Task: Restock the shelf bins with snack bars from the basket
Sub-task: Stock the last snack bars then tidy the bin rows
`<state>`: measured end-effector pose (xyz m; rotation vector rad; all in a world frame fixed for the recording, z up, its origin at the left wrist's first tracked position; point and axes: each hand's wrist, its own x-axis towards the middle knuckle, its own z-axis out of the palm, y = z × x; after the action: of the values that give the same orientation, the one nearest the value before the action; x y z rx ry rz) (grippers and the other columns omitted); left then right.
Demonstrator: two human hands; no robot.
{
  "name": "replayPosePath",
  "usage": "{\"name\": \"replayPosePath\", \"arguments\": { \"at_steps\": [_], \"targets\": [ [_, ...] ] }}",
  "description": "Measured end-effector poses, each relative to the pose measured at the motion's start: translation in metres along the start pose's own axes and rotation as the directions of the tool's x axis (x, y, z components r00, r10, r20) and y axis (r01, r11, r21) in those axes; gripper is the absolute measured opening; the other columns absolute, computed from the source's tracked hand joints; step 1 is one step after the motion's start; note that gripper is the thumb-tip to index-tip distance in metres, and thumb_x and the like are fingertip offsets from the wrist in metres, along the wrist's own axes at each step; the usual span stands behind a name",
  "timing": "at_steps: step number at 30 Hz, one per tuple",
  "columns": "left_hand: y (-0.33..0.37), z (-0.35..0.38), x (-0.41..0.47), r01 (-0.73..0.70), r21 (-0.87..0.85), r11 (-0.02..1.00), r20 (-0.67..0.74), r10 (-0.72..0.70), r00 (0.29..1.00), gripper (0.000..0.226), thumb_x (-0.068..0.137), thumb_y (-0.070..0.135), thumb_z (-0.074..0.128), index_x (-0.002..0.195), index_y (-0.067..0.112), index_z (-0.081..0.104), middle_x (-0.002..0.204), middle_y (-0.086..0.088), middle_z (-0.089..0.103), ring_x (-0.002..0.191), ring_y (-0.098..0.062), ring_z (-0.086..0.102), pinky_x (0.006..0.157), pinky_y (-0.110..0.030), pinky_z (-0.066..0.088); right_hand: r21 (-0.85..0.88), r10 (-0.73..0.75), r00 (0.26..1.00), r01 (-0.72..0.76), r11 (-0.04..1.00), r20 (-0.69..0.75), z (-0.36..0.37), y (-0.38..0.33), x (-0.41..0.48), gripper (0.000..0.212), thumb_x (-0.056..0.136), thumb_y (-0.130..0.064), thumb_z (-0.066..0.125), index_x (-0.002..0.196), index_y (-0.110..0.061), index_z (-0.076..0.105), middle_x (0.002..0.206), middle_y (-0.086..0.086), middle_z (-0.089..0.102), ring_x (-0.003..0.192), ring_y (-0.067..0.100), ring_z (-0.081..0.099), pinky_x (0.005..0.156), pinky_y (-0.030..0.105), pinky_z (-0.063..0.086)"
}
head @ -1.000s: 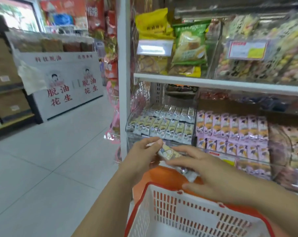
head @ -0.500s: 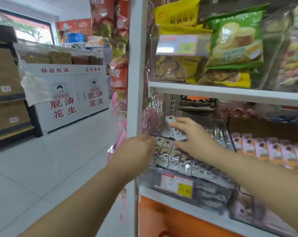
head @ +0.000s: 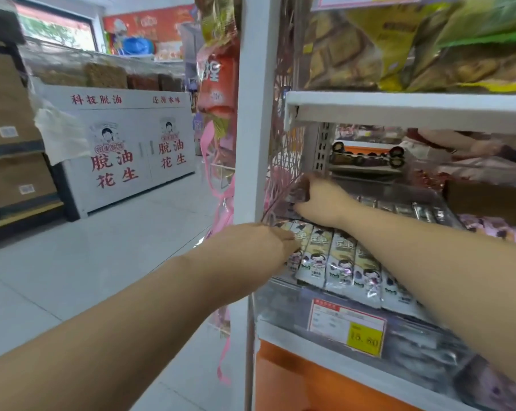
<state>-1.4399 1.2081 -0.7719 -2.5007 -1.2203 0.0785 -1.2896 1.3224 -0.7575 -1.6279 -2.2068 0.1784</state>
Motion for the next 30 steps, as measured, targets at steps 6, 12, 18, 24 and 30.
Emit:
{"name": "replayPosePath", "arguments": {
  "at_steps": [6,12,18,24,30],
  "targets": [
    [0.01,-0.009,0.002,0.025,0.097,0.995,0.076,-0.033,0.997,0.069,0.086,-0.012,0.041,0.149,0.01,0.022,0.151,-0.006,0.032,0.132,-0.025,0.041,0.109,-0.036,0.036,-0.022,0.013,0.999,-0.012,1.0,0.033,-0.001,0.003,-0.001,0.038,0.094,-0.002,0.043,0.132,-0.005,0.04,0.125,0.018,0.053,0.108,0.03,0.053,0.077,0.029,0.041],
    [0.021,-0.017,-0.006,0.054,0.097,0.994,0.105,-0.064,0.992,0.072,0.09,-0.008,0.038,0.152,0.008,0.006,0.157,-0.008,0.017,0.139,-0.021,0.03,0.113,-0.027,0.018,-0.055,-0.027,0.995,0.032,0.998,0.095,-0.019,-0.003,-0.021,0.055,0.095,-0.001,0.04,0.147,-0.013,0.027,0.146,0.015,0.039,0.128,0.031,0.042,0.095,0.028,0.038],
    [0.041,-0.011,-0.048,0.075,-0.026,0.997,-0.359,-0.08,0.93,0.078,0.052,-0.011,0.076,0.126,0.006,0.059,0.127,-0.009,0.062,0.105,-0.023,0.065,0.091,-0.026,0.048,0.036,-0.343,0.93,0.35,0.936,-0.132,-0.038,-0.014,-0.112,0.04,0.093,-0.004,0.046,0.132,-0.012,0.053,0.134,0.004,0.054,0.123,0.016,0.047,0.099,0.022,0.031],
    [0.109,0.036,-0.114,0.082,-0.449,0.89,-0.245,-0.211,0.946,0.041,0.081,0.019,0.037,0.108,0.021,0.068,0.102,-0.001,0.07,0.077,-0.023,0.07,0.055,-0.033,0.056,0.235,-0.442,0.893,0.412,0.88,0.089,-0.006,0.01,-0.245,0.022,0.092,-0.016,0.054,0.108,-0.02,0.068,0.093,-0.008,0.069,0.078,0.0,0.058,0.07,0.017,0.044],
    [0.171,0.117,-0.147,0.268,-0.605,0.749,0.072,-0.284,0.956,0.032,0.095,0.024,0.049,0.125,0.023,0.059,0.134,0.003,0.051,0.119,-0.02,0.054,0.09,-0.04,0.051,0.296,-0.209,0.866,0.075,0.952,0.455,0.095,0.084,-0.333,0.021,0.089,-0.013,0.055,0.101,-0.018,0.071,0.096,-0.003,0.072,0.071,-0.002,0.054,0.071,0.014,0.041]
  ]
}}
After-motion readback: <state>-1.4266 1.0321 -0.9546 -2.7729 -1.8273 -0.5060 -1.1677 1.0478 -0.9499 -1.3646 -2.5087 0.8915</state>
